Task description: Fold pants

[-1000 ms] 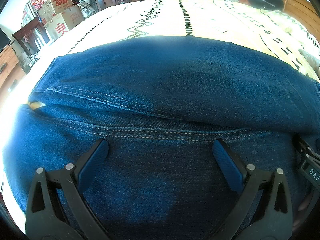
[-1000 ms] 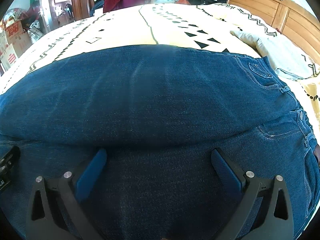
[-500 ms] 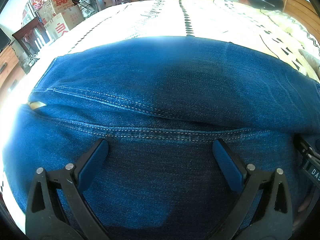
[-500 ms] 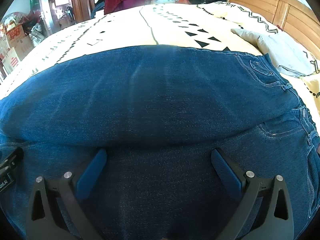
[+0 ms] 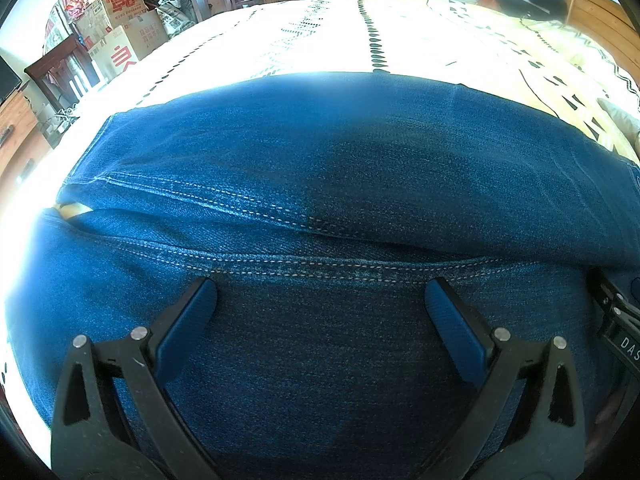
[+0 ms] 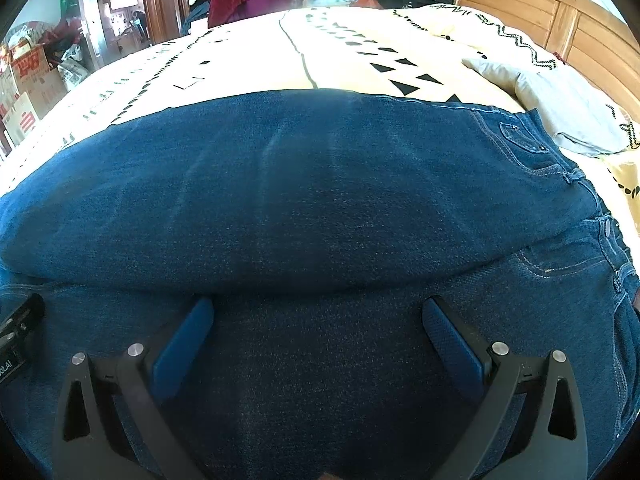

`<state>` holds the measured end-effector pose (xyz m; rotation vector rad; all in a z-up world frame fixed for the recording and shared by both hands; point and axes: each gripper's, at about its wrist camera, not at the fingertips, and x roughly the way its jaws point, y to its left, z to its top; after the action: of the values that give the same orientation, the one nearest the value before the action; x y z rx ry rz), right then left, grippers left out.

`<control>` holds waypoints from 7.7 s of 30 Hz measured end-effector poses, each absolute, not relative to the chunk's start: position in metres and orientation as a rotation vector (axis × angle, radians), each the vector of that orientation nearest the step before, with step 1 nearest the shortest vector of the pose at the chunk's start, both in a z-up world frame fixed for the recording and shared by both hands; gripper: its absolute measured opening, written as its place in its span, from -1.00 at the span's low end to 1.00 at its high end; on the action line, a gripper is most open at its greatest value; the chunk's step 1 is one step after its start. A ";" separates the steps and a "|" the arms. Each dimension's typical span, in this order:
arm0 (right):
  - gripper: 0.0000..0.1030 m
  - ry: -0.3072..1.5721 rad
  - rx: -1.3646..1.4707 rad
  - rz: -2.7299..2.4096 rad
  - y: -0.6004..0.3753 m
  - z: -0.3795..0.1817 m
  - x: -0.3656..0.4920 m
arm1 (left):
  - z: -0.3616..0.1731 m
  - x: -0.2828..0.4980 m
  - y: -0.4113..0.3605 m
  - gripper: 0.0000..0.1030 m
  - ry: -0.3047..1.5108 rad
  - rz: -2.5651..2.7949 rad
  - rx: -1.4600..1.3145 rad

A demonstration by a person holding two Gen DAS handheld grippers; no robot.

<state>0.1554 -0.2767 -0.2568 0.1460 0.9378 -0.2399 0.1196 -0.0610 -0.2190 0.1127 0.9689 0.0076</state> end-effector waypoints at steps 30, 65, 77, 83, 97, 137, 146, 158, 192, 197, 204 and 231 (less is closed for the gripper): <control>1.00 0.915 0.062 -0.091 -0.276 -0.172 0.122 | -0.150 0.160 -0.001 1.00 0.980 -0.050 -0.035; 1.00 1.058 -0.106 -0.034 -0.454 -0.055 0.250 | -0.045 0.348 0.218 1.00 0.902 0.049 0.103; 1.00 1.034 0.078 -0.073 -0.477 -0.126 0.253 | -0.180 0.376 0.209 0.99 1.147 0.060 0.116; 1.00 1.005 0.143 -0.053 -0.471 -0.135 0.236 | -0.191 0.366 0.216 0.85 1.116 -0.010 0.031; 0.98 0.979 0.166 -0.010 -0.464 -0.148 0.226 | -0.190 0.350 0.185 -0.29 1.059 -0.178 0.087; -0.03 1.201 0.095 -0.092 -0.611 -0.248 0.282 | -0.195 0.349 0.206 -0.32 1.013 -0.226 -0.041; -0.72 1.158 0.116 -0.057 -0.607 -0.239 0.278 | -0.189 0.348 0.203 -0.64 0.990 -0.246 -0.045; -0.84 0.967 0.177 0.003 -0.606 -0.159 0.221 | -0.103 0.299 0.206 -0.64 0.739 -0.268 -0.069; -0.89 1.037 0.184 -0.039 -0.576 -0.203 -0.100 | -0.153 0.118 0.274 -0.62 0.751 -0.139 -0.347; -0.91 1.038 0.165 -0.038 -0.571 -0.198 -0.098 | -0.156 0.119 0.268 -0.62 0.753 -0.150 -0.322; -0.96 1.076 0.123 -0.105 -0.565 -0.212 -0.116 | -0.153 0.112 0.269 -0.61 0.759 -0.135 -0.311; -0.26 0.903 -0.278 1.040 0.142 -0.159 0.050 | -0.167 0.005 0.291 0.03 0.697 -0.100 -0.624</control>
<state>0.0503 0.1417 -0.1595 -0.2778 0.9033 1.0396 0.0054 0.2909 -0.1675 -0.6239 0.6969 -0.1002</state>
